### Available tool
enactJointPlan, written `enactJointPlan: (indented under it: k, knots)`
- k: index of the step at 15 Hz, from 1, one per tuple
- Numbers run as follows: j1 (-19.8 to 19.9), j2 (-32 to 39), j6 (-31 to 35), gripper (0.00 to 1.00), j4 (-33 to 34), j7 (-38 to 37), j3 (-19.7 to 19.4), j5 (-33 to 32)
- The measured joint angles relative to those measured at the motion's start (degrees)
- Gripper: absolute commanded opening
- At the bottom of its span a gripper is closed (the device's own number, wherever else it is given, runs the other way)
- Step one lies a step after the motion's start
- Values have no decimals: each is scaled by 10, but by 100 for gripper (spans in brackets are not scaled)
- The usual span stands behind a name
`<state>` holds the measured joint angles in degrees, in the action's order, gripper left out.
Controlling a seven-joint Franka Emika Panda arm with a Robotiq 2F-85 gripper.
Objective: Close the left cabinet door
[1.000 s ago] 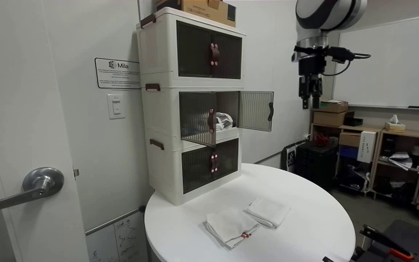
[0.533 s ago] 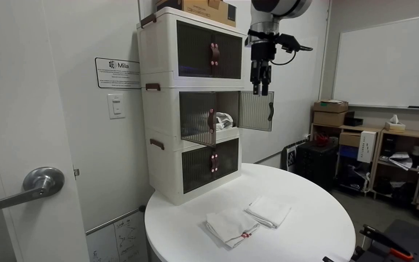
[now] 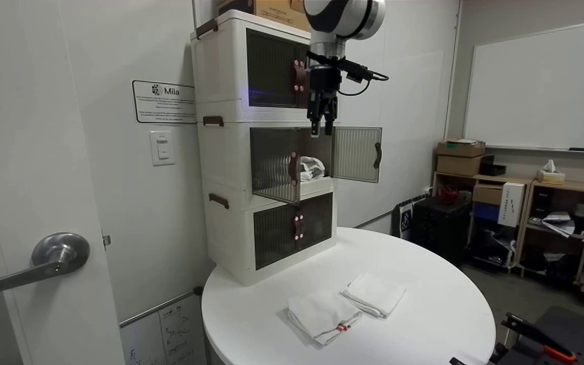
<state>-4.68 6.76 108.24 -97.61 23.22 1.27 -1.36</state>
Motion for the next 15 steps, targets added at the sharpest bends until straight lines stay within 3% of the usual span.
enactJointPlan:
  k: [6,15]
  knots:
    - [1,44,-16,100,69,0,16,0]
    - [3,78,-79,100,108,-8,24,14]
